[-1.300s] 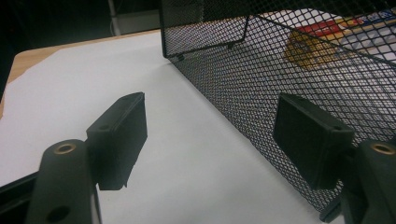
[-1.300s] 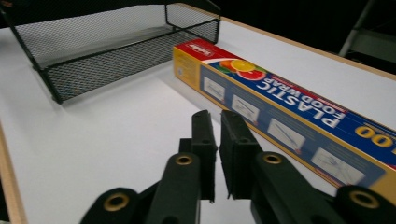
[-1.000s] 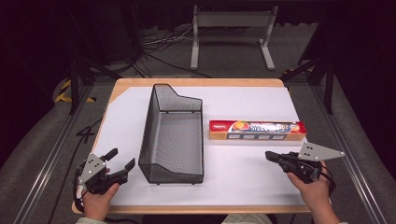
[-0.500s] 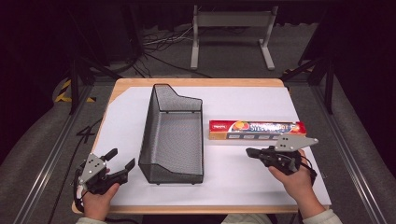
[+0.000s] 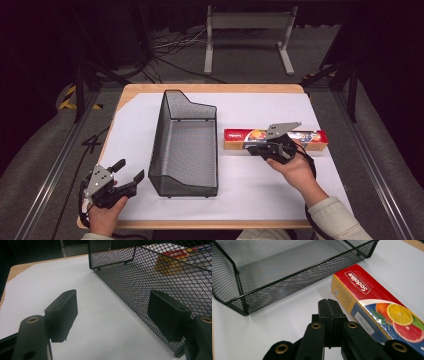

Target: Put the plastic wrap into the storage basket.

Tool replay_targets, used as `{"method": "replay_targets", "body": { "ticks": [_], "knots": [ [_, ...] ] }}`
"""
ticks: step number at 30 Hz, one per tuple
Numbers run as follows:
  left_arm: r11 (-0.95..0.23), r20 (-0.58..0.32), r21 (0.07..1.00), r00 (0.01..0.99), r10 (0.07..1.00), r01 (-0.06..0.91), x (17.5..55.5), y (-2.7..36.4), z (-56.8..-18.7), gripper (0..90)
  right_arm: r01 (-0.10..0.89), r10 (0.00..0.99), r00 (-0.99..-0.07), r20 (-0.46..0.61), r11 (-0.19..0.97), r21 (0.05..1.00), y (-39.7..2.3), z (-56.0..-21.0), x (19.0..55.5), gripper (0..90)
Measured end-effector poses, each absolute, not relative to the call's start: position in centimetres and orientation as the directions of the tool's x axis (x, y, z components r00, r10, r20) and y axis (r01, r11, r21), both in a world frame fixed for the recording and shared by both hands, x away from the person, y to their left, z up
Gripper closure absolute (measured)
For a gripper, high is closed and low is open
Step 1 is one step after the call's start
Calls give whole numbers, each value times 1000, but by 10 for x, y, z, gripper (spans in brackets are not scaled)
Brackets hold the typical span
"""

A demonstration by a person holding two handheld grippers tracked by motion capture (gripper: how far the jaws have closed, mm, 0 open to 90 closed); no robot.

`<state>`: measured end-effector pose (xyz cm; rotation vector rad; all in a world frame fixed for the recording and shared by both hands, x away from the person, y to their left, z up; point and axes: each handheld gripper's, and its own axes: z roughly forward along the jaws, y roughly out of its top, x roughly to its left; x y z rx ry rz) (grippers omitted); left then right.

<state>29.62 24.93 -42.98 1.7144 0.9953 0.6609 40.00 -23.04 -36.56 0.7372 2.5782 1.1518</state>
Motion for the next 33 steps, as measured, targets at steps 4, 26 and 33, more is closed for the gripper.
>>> {"method": "replay_targets", "body": {
  "ticks": [4,26,33],
  "knots": [
    [-156,-26,938,511,859,310,296,249,-430,252,375,532,-847,3,593,713,-222,-369,412,900],
    [-159,-19,937,502,865,309,297,249,-431,251,418,554,-827,-90,715,560,-182,-412,453,900],
    [-159,-19,937,500,866,311,296,249,-430,250,430,593,-794,-133,703,566,-177,-413,459,900]
  ]
}}
